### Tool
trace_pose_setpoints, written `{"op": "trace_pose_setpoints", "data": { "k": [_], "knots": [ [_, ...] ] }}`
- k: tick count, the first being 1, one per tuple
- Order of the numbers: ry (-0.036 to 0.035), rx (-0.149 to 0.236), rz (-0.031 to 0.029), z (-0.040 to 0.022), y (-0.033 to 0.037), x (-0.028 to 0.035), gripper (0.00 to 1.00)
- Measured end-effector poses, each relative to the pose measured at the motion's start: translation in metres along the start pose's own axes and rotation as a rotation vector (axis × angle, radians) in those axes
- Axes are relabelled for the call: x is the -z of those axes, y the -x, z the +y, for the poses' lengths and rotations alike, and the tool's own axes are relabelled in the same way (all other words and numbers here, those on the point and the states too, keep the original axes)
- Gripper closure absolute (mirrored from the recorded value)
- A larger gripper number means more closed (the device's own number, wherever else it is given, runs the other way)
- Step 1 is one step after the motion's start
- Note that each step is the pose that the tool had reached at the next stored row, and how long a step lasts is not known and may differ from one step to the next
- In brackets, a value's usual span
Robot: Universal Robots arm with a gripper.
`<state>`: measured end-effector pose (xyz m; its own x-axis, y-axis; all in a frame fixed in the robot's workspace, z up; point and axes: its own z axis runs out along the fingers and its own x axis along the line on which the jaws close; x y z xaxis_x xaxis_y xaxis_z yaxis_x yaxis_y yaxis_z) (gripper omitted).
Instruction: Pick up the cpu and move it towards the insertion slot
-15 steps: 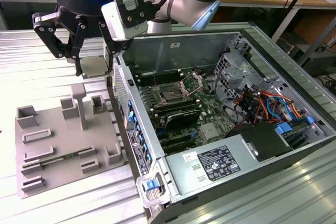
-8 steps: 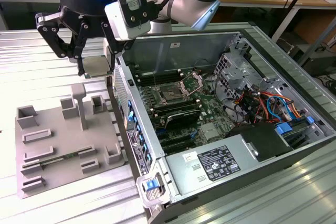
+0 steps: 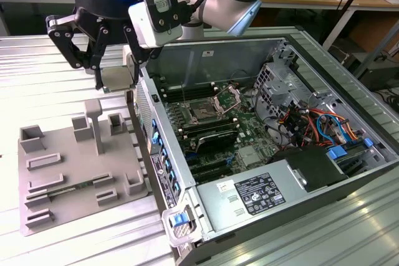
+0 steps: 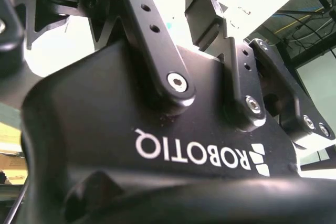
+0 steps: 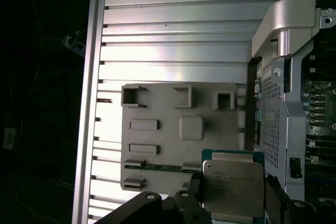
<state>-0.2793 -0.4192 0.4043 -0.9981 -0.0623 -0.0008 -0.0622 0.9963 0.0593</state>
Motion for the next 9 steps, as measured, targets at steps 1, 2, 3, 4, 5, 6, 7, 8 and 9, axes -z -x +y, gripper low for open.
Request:
{"op": "trace_pose_setpoints", "data": {
  "k": [1,2,3,4,5,6,7,8,9],
  "knots": [
    [0.0000,0.000,0.0000,-0.0001,0.0006,0.0000,0.45],
    [0.0000,0.000,0.0000,-0.0001,0.0012,0.0000,0.45],
    [0.0000,0.000,0.0000,-0.0001,0.0018,0.0000,0.45],
    [-0.0001,0.000,0.0001,-0.0001,0.0023,0.0001,0.45],
    [0.0000,0.000,0.0000,-0.0002,0.0031,0.0000,0.45],
    [-0.0001,0.000,0.0000,-0.0002,0.0037,0.0000,0.45],
    [0.0000,0.000,0.0000,-0.0003,0.0042,0.0000,0.45],
    [-0.0001,0.000,0.0000,-0.0003,0.0050,0.0000,0.45],
    [0.0000,0.000,0.0000,-0.0004,0.0061,0.0000,0.45]
  ]
}}
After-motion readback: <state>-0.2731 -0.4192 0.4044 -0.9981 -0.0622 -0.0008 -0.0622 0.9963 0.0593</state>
